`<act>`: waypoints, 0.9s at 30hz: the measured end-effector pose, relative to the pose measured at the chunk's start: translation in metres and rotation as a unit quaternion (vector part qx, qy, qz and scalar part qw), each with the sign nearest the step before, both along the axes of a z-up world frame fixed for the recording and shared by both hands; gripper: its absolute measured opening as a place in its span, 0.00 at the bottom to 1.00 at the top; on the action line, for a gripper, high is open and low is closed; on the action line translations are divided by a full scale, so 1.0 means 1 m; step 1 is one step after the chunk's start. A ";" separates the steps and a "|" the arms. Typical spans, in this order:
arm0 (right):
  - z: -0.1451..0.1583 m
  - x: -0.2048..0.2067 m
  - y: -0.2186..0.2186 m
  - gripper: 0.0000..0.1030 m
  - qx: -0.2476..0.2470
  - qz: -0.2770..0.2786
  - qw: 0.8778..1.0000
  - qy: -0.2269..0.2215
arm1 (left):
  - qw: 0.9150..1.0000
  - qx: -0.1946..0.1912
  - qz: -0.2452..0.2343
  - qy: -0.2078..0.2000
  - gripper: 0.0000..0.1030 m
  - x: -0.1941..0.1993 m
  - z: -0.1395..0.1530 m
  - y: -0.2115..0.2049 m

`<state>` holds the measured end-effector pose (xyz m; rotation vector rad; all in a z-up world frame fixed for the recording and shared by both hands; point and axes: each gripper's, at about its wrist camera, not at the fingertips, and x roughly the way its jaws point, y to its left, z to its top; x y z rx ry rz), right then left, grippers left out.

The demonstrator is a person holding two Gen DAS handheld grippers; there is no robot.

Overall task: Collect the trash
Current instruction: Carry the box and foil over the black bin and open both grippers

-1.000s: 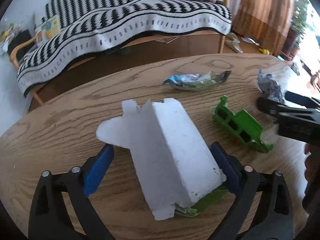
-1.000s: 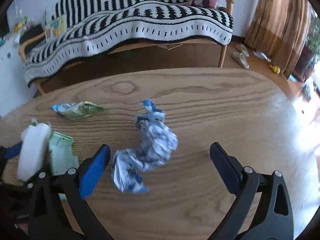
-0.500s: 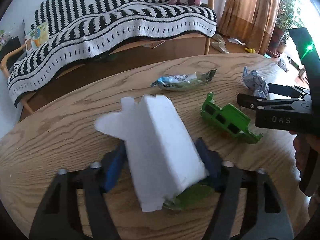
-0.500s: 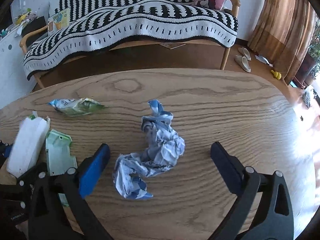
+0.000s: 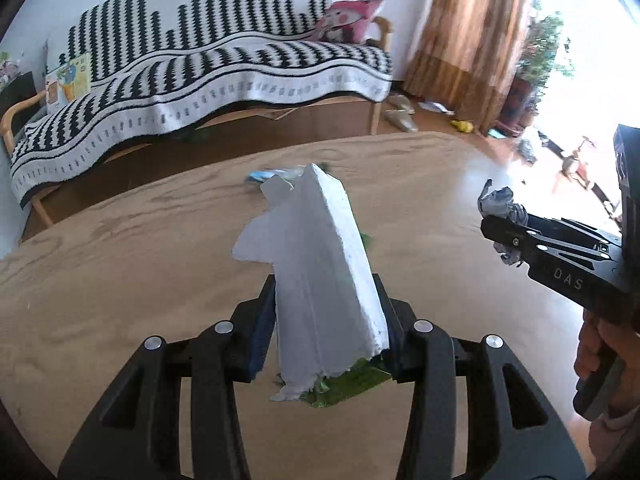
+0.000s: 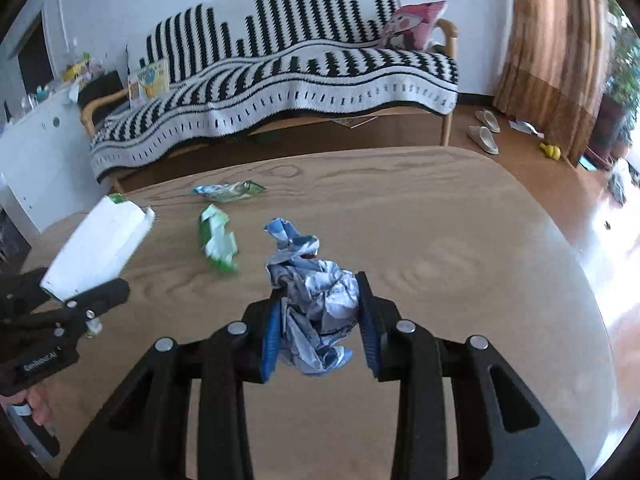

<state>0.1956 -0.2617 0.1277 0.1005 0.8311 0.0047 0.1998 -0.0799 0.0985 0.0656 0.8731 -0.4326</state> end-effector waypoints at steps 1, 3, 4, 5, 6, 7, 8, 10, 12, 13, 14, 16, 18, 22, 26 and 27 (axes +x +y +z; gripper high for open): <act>0.007 -0.017 -0.004 0.33 -0.001 -0.004 1.000 -0.005 | 1.000 -0.004 -0.007 0.000 0.43 -0.013 0.004 -0.006; 0.022 -0.056 -0.011 0.33 -0.030 -0.015 0.999 -0.021 | 1.000 -0.009 -0.026 -0.001 0.43 -0.041 0.011 -0.021; 0.031 -0.080 -0.013 0.33 -0.049 -0.022 0.998 -0.028 | 0.999 -0.012 -0.040 -0.001 0.43 -0.059 0.014 -0.034; 0.034 -0.092 -0.018 0.33 -0.054 -0.026 0.998 -0.031 | 0.999 -0.014 -0.052 -0.001 0.43 -0.075 0.016 -0.046; 0.039 -0.111 -0.026 0.33 -0.055 -0.034 0.997 -0.032 | 0.998 -0.015 -0.061 0.000 0.43 -0.086 0.018 -0.053; 0.042 -0.130 -0.036 0.33 -0.053 -0.042 0.997 -0.032 | 0.997 -0.018 -0.073 0.002 0.43 -0.104 0.018 -0.066; 0.045 -0.151 -0.048 0.33 -0.052 -0.053 0.997 -0.032 | 0.996 -0.019 -0.082 0.004 0.43 -0.116 0.019 -0.075; 0.047 -0.182 -0.066 0.33 -0.045 -0.070 0.996 -0.033 | 0.995 -0.012 -0.103 0.004 0.43 -0.144 0.019 -0.099; 0.047 -0.217 -0.088 0.33 -0.034 -0.088 0.995 -0.032 | 0.992 -0.007 -0.124 0.004 0.43 -0.170 0.018 -0.119; 0.046 -0.233 -0.097 0.33 -0.031 -0.096 0.994 -0.031 | 0.991 -0.006 -0.137 0.006 0.43 -0.185 0.016 -0.130; 0.044 -0.248 -0.105 0.33 -0.029 -0.104 0.994 -0.028 | 0.989 -0.007 -0.147 0.010 0.43 -0.196 0.014 -0.140; 0.038 -0.280 -0.122 0.33 -0.014 -0.120 0.992 -0.023 | 0.985 -0.008 -0.170 0.023 0.43 -0.223 0.007 -0.161; 0.024 -0.313 -0.138 0.33 0.018 -0.137 0.990 -0.017 | 0.981 -0.008 -0.192 0.035 0.43 -0.245 -0.003 -0.176; -0.043 -0.367 -0.164 0.33 0.083 -0.183 0.979 0.044 | 0.966 0.008 -0.247 0.081 0.43 -0.293 -0.051 -0.215; -0.093 -0.408 -0.184 0.33 0.135 -0.223 0.962 0.084 | 0.952 0.016 -0.276 0.129 0.43 -0.315 -0.096 -0.232; -0.098 -0.413 -0.187 0.33 0.138 -0.227 0.960 0.088 | 0.949 0.024 -0.283 0.135 0.43 -0.318 -0.105 -0.234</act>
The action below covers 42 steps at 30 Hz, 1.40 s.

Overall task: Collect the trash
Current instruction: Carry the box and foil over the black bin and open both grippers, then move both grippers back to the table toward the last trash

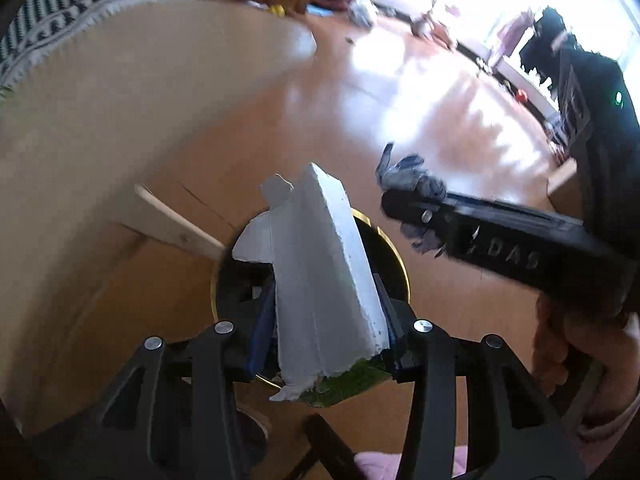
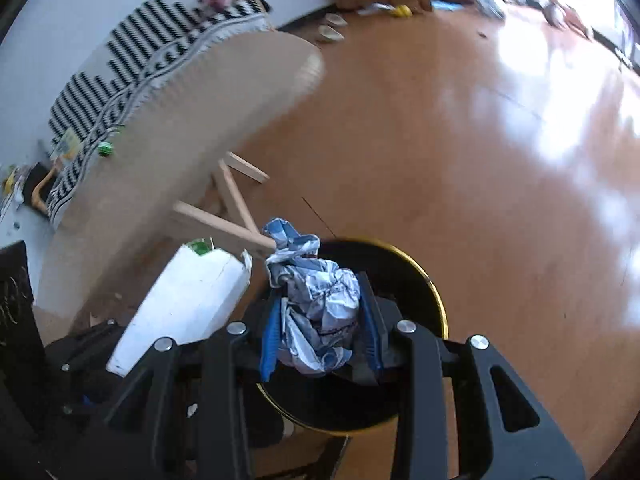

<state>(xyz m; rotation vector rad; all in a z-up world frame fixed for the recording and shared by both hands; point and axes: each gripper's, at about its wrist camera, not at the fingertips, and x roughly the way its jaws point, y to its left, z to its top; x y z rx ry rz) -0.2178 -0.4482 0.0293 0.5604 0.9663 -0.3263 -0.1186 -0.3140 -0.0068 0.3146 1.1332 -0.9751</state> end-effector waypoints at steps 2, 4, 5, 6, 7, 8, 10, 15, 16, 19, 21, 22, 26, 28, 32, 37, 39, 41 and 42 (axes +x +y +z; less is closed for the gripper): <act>-0.009 -0.007 -0.006 0.33 0.005 -0.007 1.000 0.007 | 1.000 0.007 -0.005 0.004 0.43 0.002 -0.007 0.000; -0.015 -0.010 -0.008 0.33 0.012 -0.011 1.000 0.010 | 1.000 0.006 -0.003 0.012 0.43 0.006 -0.010 0.001; -0.017 -0.010 -0.007 0.33 0.016 -0.012 1.000 0.010 | 1.000 0.002 0.000 0.017 0.43 0.010 -0.009 0.002; -0.019 -0.007 -0.006 0.33 0.019 -0.011 1.000 0.011 | 1.000 0.000 0.001 0.020 0.43 0.013 -0.009 0.003; -0.020 -0.006 -0.004 0.33 0.022 -0.010 1.000 0.013 | 1.000 -0.003 0.001 0.020 0.43 0.015 -0.008 0.003; -0.021 -0.005 -0.003 0.33 0.025 -0.009 1.000 0.014 | 1.000 -0.004 0.000 0.019 0.43 0.014 -0.009 0.004; -0.021 -0.005 -0.003 0.33 0.025 -0.008 1.000 0.016 | 1.000 -0.006 0.003 0.022 0.43 0.014 -0.010 0.005; -0.015 0.008 -0.008 0.68 0.050 -0.008 0.999 0.003 | 0.999 0.007 0.004 0.041 0.54 0.014 -0.018 -0.002; -0.012 0.008 -0.008 0.75 0.049 -0.010 0.999 0.003 | 0.999 0.011 0.004 0.043 0.76 0.012 -0.019 -0.005; 0.000 0.003 -0.014 0.89 0.028 -0.028 0.999 -0.006 | 1.000 -0.009 -0.005 0.023 0.94 0.001 -0.010 -0.005; 0.014 -0.005 -0.022 0.92 0.002 -0.058 0.998 -0.010 | 0.999 -0.015 -0.028 0.013 0.94 -0.006 -0.001 -0.005; 0.022 -0.008 -0.024 0.92 -0.021 -0.071 0.997 -0.008 | 0.999 -0.012 -0.042 0.002 0.94 -0.006 0.007 -0.004; 0.056 -0.012 -0.021 0.93 -0.144 -0.112 0.983 -0.022 | 0.997 -0.030 -0.028 -0.063 0.94 0.010 0.051 0.021; 0.065 -0.005 -0.015 0.93 -0.176 -0.116 0.977 -0.028 | 0.995 -0.042 0.011 -0.090 0.94 0.032 0.075 0.048; 0.076 0.041 0.015 0.93 -0.159 -0.067 0.984 -0.052 | 0.986 -0.027 0.105 -0.124 0.94 0.093 0.103 0.123; 0.088 0.118 0.082 0.93 -0.157 0.056 0.982 -0.086 | 0.970 0.025 0.200 -0.137 0.94 0.172 0.110 0.214; 0.091 0.157 0.115 0.93 -0.170 0.113 0.975 -0.085 | 0.963 0.040 0.226 -0.139 0.94 0.202 0.112 0.242; 0.091 0.193 0.143 0.93 -0.182 0.162 0.966 -0.083 | 0.959 0.052 0.240 -0.143 0.94 0.223 0.113 0.256; 0.091 0.210 0.157 0.93 -0.186 0.181 0.962 -0.081 | 0.957 0.057 0.247 -0.143 0.94 0.233 0.112 0.264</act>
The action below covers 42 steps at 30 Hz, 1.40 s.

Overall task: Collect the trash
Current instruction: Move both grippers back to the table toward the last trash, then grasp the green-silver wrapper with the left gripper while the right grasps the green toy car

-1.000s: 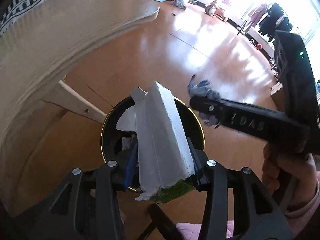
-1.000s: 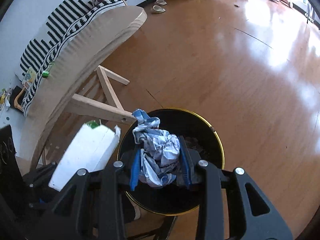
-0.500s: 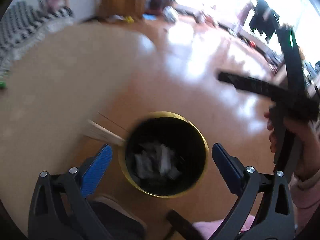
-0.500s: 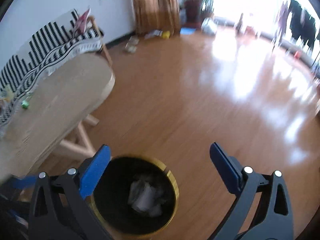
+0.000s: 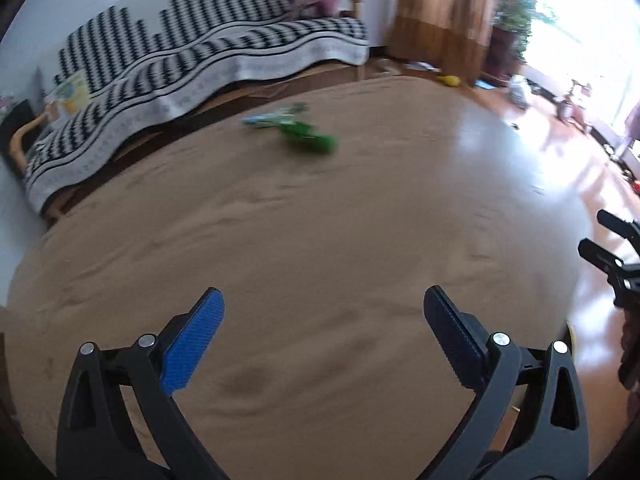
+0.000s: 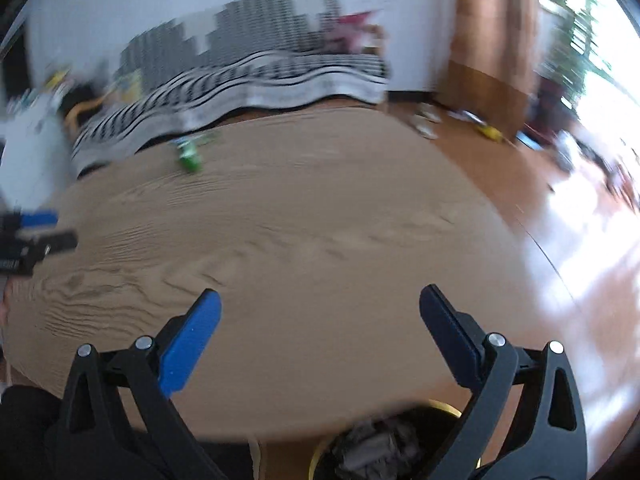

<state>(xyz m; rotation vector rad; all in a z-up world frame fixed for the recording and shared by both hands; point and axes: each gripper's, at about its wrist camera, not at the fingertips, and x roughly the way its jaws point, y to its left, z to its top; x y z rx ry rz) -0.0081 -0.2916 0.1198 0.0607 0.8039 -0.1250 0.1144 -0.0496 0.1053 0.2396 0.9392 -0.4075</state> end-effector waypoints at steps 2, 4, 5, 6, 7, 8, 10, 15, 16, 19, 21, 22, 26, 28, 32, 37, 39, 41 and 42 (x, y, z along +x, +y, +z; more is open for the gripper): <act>-0.004 0.034 0.026 0.93 -0.010 0.035 0.999 0.009 | 1.000 0.002 0.011 0.005 0.94 0.016 -0.005 0.010; -0.009 0.060 0.048 0.93 -0.010 0.065 0.998 0.018 | 1.000 -0.002 0.020 0.012 0.94 0.033 -0.012 0.017; -0.011 0.079 0.059 0.93 -0.009 0.080 0.996 0.023 | 1.000 -0.005 0.023 0.014 0.94 0.037 -0.013 0.025; -0.013 0.093 0.066 0.93 -0.009 0.090 0.996 0.028 | 1.000 -0.008 0.025 0.017 0.94 0.038 -0.017 0.027; -0.015 0.107 0.072 0.93 -0.010 0.098 0.995 0.031 | 0.999 -0.012 0.027 0.021 0.94 0.044 -0.022 0.028; -0.016 0.125 0.080 0.93 -0.012 0.105 0.994 0.034 | 0.999 -0.014 0.027 0.027 0.94 0.052 -0.029 0.028; -0.019 0.151 0.091 0.93 -0.015 0.110 0.993 0.031 | 0.999 -0.007 0.020 0.034 0.94 0.071 -0.038 0.030; -0.026 0.228 0.108 0.93 -0.009 0.131 0.991 0.025 | 0.999 0.000 0.015 0.031 0.94 0.110 -0.049 0.038; -0.029 0.238 0.111 0.93 -0.010 0.138 0.990 0.029 | 0.999 -0.001 0.016 0.030 0.94 0.118 -0.050 0.040; -0.042 0.273 0.123 0.89 -0.015 0.156 0.987 0.041 | 0.999 -0.006 0.017 0.026 0.94 0.144 -0.054 0.044; -0.053 0.295 0.131 0.79 -0.018 0.168 0.984 0.052 | 1.000 -0.004 0.018 0.025 0.94 0.158 -0.057 0.044; -0.057 0.303 0.134 0.75 -0.019 0.172 0.983 0.057 | 0.999 0.000 0.018 0.027 0.94 0.167 -0.060 0.043; -0.069 0.325 0.134 0.31 -0.006 0.173 0.983 0.064 | 0.999 0.003 0.012 0.030 0.94 0.191 -0.067 0.036; -0.067 0.324 0.121 0.24 0.011 0.168 0.984 0.059 | 1.000 -0.003 0.000 0.029 0.94 0.201 -0.069 0.028; -0.061 0.298 0.072 0.24 0.019 0.136 0.990 0.037 | 0.999 -0.009 -0.020 0.030 0.94 0.227 -0.072 0.005; -0.055 0.270 0.017 0.24 0.039 0.098 0.994 0.021 | 0.998 0.001 -0.067 0.004 0.94 0.260 -0.070 -0.029; -0.053 0.262 0.005 0.24 0.040 0.091 0.995 0.014 | 0.997 0.013 -0.082 -0.005 0.94 0.269 -0.071 -0.043; -0.054 0.260 -0.002 0.24 0.042 0.087 0.995 0.009 | 0.994 0.022 -0.105 -0.010 0.94 0.277 -0.072 -0.059; -0.053 0.257 -0.004 0.24 0.043 0.086 0.995 0.009 | 0.993 0.031 -0.117 -0.011 0.92 0.280 -0.074 -0.067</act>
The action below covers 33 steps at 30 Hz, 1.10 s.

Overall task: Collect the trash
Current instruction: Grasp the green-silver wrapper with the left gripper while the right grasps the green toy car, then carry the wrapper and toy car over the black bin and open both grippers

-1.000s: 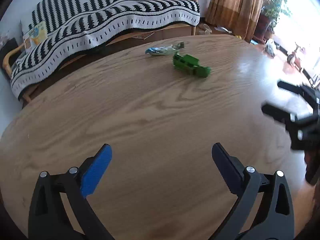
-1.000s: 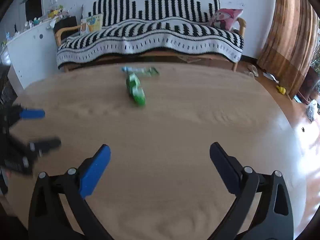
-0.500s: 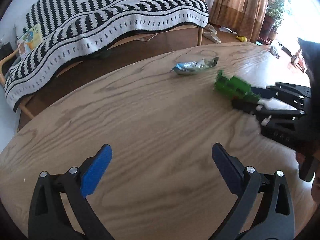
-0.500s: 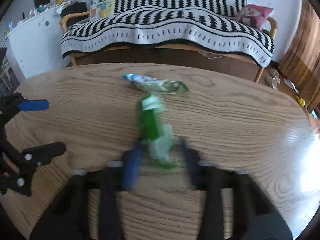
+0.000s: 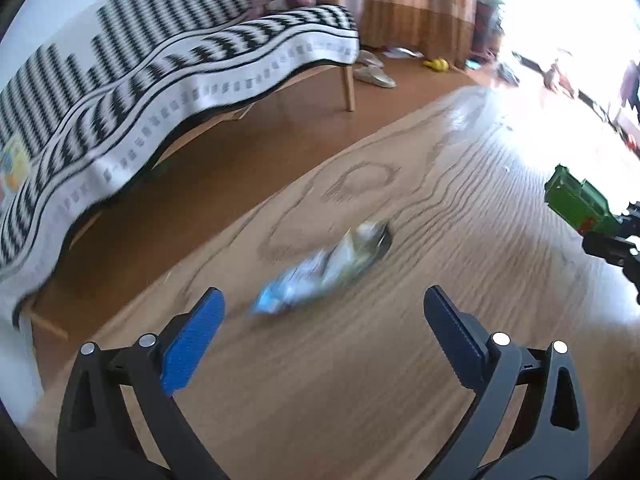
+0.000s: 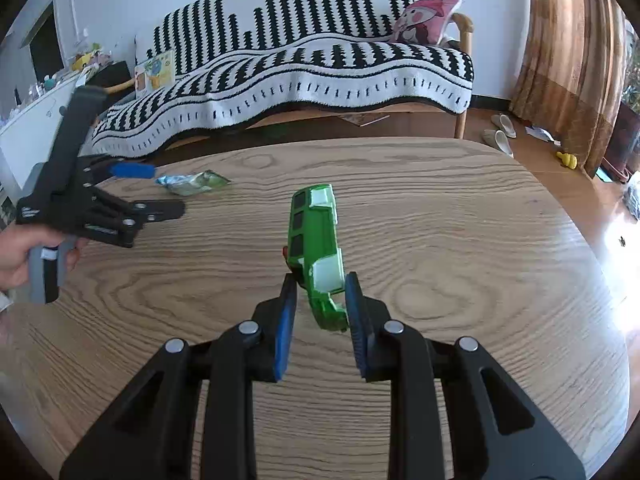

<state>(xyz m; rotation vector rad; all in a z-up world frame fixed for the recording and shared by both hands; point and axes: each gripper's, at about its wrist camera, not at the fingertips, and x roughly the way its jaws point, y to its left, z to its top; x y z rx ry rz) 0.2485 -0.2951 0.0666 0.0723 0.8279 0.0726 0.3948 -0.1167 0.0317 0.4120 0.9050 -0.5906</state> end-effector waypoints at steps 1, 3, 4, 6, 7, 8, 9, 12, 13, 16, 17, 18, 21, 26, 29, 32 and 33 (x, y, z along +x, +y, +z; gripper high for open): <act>0.000 0.000 -0.001 0.24 0.002 -0.001 1.000 0.000 | 1.000 0.014 -0.009 -0.005 0.81 0.003 -0.002 -0.008; -0.002 0.000 -0.003 0.24 0.006 0.001 1.000 0.001 | 1.000 0.004 -0.018 0.009 0.50 0.009 -0.003 -0.015; -0.003 0.000 -0.002 0.24 0.007 0.003 1.000 0.002 | 1.000 -0.007 -0.015 0.022 0.19 0.012 -0.003 -0.013; -0.002 0.000 -0.001 0.24 0.010 0.006 1.000 0.000 | 1.000 -0.012 0.001 0.022 0.10 0.012 -0.004 -0.011; -0.001 0.000 0.000 0.24 0.012 0.007 1.000 -0.001 | 1.000 -0.009 0.001 0.018 0.08 0.009 -0.004 -0.011; -0.001 -0.001 0.000 0.24 0.015 0.008 1.000 -0.001 | 1.000 -0.008 0.000 0.017 0.08 0.006 -0.005 -0.010; -0.001 0.000 0.001 0.24 0.019 0.008 1.000 -0.001 | 1.000 -0.006 0.001 0.017 0.07 0.002 -0.005 -0.009; 0.001 -0.005 0.005 0.24 0.029 0.010 1.000 0.001 | 0.999 -0.020 0.029 0.024 0.06 -0.008 -0.001 0.006; 0.002 -0.006 0.007 0.24 0.030 0.010 0.999 0.002 | 0.999 -0.022 0.036 0.022 0.06 -0.014 0.002 0.012; 0.010 -0.016 0.013 0.24 0.032 0.010 0.999 0.001 | 0.999 -0.022 0.048 0.013 0.06 -0.035 0.015 0.024; 0.014 -0.021 0.016 0.24 0.034 0.009 0.999 0.000 | 0.999 -0.021 0.049 0.010 0.06 -0.042 0.020 0.027; 0.018 -0.026 0.018 0.24 0.035 0.009 0.999 0.000 | 0.998 -0.020 0.051 0.007 0.06 -0.049 0.025 0.030; 0.030 -0.041 0.024 0.24 0.036 0.010 0.999 -0.005 | 0.998 -0.023 0.056 0.004 0.06 -0.070 0.041 0.036; 0.057 -0.076 0.029 0.24 0.038 0.008 0.999 -0.017 | 0.998 -0.027 0.051 -0.008 0.06 -0.111 0.071 0.039; 0.076 -0.104 0.027 0.24 0.034 0.005 0.999 -0.028 | 0.998 -0.033 0.043 -0.015 0.06 -0.138 0.088 0.037; 0.097 -0.137 0.018 0.24 0.034 -0.004 0.999 -0.039 | 0.998 -0.042 0.036 -0.016 0.06 -0.167 0.104 0.031; 0.103 -0.149 0.013 0.24 0.033 -0.008 0.999 -0.042 | 0.998 -0.047 0.032 -0.014 0.06 -0.179 0.109 0.028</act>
